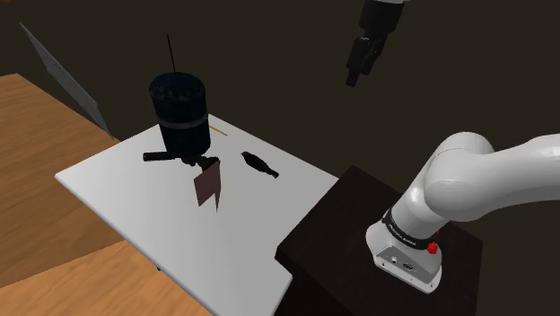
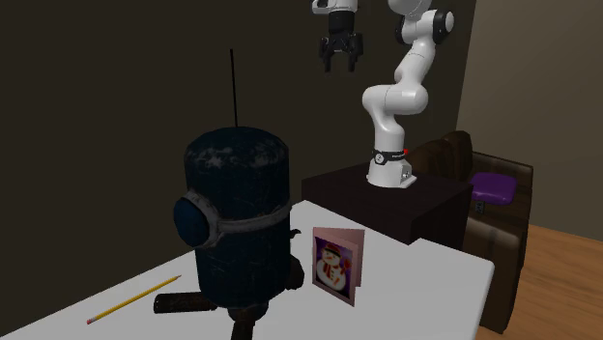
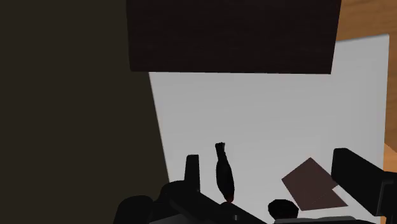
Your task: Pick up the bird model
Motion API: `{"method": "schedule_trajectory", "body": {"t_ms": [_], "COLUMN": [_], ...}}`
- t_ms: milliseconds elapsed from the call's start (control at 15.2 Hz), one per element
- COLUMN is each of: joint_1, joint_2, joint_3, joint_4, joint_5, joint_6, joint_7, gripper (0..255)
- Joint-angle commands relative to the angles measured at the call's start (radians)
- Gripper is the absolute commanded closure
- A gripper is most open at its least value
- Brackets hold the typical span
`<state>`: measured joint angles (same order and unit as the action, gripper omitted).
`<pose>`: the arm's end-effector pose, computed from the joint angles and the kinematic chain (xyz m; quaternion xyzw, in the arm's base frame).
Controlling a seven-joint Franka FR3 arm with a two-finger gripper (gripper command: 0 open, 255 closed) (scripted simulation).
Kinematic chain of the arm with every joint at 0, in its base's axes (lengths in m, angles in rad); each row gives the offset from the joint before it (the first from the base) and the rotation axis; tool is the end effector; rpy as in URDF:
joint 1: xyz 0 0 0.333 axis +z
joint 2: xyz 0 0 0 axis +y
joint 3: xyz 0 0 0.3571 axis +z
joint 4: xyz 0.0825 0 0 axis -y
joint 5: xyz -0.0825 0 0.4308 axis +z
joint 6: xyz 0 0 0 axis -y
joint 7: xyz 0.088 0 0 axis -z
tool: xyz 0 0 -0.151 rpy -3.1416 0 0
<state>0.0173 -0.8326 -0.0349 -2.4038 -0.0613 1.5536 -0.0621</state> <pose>0.3075 -0.0172 0.5640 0.9994 0.0278 -0.0096 0.0174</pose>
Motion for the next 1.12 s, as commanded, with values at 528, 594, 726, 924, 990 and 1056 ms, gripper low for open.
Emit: {"method": "schedule_trajectory", "body": {"t_ms": [528,594,726,924,990,1056], "joint_1": [0.006,0.008,0.012,0.02,0.024,0.028], "joint_2": [0.147,0.173,0.23,0.328,0.363,0.4], "joint_3": [-0.041,-0.046,-0.057,-0.072,-0.077,-0.082], "joint_4": [-0.148,-0.161,-0.18,-0.198,-0.2,-0.201], "joint_5": [0.015,0.018,0.025,0.04,0.046,0.054], "joint_6": [0.309,0.348,0.429,0.548,0.588,0.627], "joint_7": [-0.017,-0.021,-0.028,-0.043,-0.049,-0.055], "gripper": [0,0,0,0,0,0]}}
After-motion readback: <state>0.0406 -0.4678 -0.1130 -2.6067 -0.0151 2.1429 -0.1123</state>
